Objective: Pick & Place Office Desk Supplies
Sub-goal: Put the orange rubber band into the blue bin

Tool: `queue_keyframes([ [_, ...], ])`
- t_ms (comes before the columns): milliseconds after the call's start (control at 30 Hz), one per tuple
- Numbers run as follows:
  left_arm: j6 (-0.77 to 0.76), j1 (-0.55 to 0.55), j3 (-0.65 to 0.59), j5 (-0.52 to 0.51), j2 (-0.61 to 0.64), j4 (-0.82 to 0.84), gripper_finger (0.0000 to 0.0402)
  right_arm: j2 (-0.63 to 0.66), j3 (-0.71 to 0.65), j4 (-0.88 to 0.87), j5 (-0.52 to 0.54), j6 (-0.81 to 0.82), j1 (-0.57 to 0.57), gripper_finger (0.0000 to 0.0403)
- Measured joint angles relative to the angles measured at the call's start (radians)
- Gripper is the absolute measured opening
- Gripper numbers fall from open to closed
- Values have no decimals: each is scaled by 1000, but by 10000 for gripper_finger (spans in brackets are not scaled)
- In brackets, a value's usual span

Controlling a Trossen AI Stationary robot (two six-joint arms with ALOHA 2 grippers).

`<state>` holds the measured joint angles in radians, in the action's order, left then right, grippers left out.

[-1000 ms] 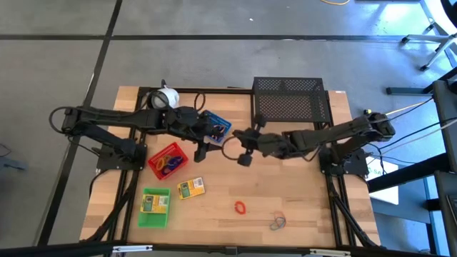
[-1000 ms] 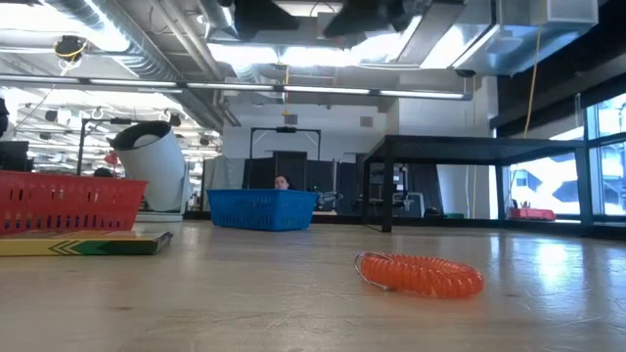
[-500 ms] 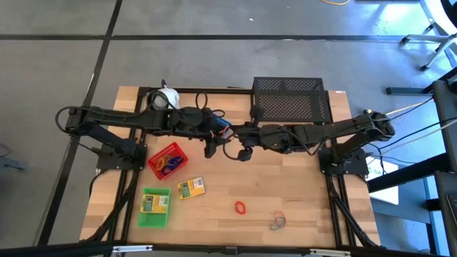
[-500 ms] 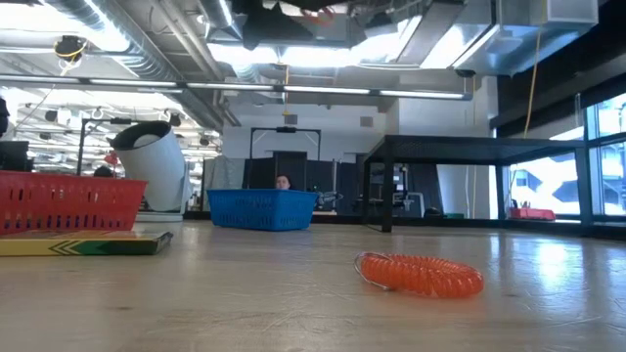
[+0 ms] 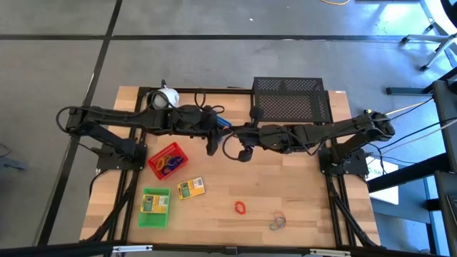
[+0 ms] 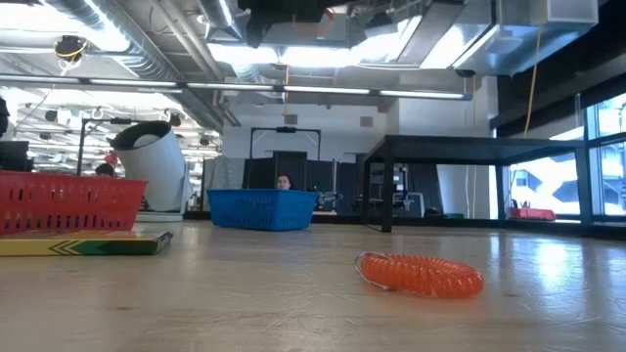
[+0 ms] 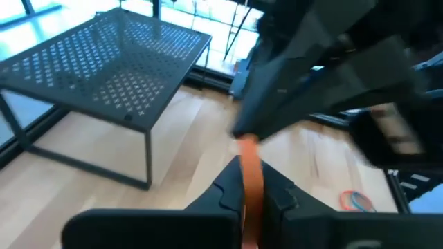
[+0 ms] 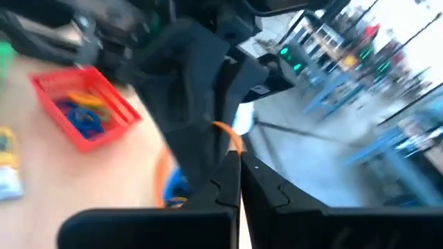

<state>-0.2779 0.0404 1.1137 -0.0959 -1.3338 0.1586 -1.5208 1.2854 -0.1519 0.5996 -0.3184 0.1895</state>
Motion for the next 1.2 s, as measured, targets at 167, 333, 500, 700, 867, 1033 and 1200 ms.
queue_keyframes([
  [167, -38, 47, 0, 0, 0, 114, 2, 4, 66, -222, -176, 333, -54, 49],
  [333, -65, 142, 0, -3, -31, 303, 1, 6, 162, -500, -273, 508, -93, 144],
  [500, -21, 225, -1, -18, -155, 371, 1, 8, 204, -724, -459, 682, -85, 224],
  [700, 9, 293, -1, -41, -288, 380, 2, 7, 135, -802, -458, 819, 26, 236],
  [867, 45, 319, -1, -42, -322, 428, 15, 7, 30, -790, -458, 1021, 113, 221],
  [1033, 152, 345, -1, 35, -318, 493, 58, 7, -85, -758, -568, 1303, 201, 213],
  [1200, 179, 363, -1, 78, -315, 511, 117, 4, -174, -640, -663, 1484, 299, 213],
])
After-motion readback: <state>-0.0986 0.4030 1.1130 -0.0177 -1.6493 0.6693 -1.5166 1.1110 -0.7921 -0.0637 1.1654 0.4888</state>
